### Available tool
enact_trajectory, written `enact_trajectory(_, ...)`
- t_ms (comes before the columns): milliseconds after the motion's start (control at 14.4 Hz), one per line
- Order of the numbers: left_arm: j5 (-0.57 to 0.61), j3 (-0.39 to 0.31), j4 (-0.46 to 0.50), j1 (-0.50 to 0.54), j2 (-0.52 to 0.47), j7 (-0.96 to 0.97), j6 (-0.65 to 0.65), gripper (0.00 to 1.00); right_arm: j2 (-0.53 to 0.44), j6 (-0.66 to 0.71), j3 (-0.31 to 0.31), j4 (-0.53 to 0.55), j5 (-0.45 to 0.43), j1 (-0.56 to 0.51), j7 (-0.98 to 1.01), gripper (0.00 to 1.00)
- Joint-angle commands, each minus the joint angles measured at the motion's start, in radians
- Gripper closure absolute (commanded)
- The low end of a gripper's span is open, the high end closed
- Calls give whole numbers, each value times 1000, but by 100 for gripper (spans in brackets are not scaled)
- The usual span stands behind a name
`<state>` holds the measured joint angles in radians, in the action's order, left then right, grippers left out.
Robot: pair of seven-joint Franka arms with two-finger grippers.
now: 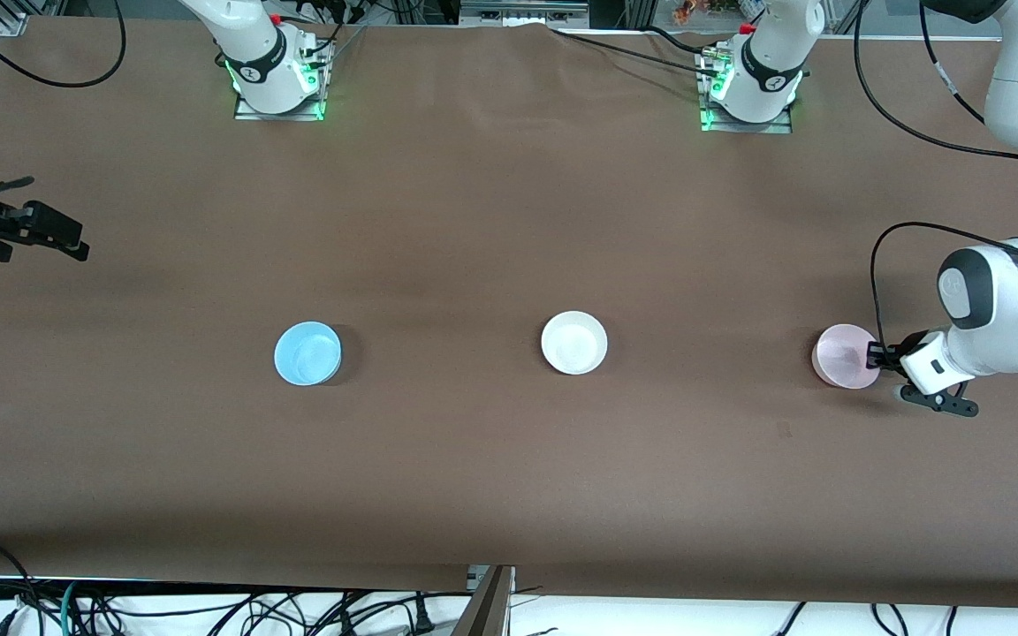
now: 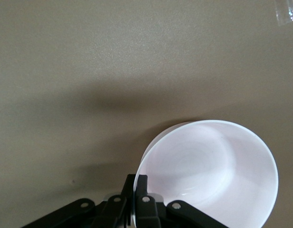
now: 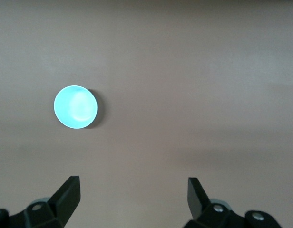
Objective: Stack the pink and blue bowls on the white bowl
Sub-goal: 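Carry the pink bowl toward the white bowl while the right gripper reaches the blue bowl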
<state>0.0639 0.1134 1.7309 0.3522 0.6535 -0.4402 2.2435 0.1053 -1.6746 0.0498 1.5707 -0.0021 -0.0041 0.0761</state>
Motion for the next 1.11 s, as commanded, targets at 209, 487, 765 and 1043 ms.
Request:
enact_trajectory(209,-12,44,-14,7,-26,-29,-51,100,65,7,-7,-23,-6,3,-16,0)
enact_trajectory(487,-10,165,-138,4,-64,-45,-296,100,158,41,-13,-29,-3,23,-16,0)
enact_trajectory(765,-12,247,-275,-99,-60,44,-499,100,330,-5,-16,-40,-6,82,-13,0)
enact_trajectory(1043,-111,246,-286,-292,-42,379,-493,100,437,-186,-16,-40,-9,119,-21,0)
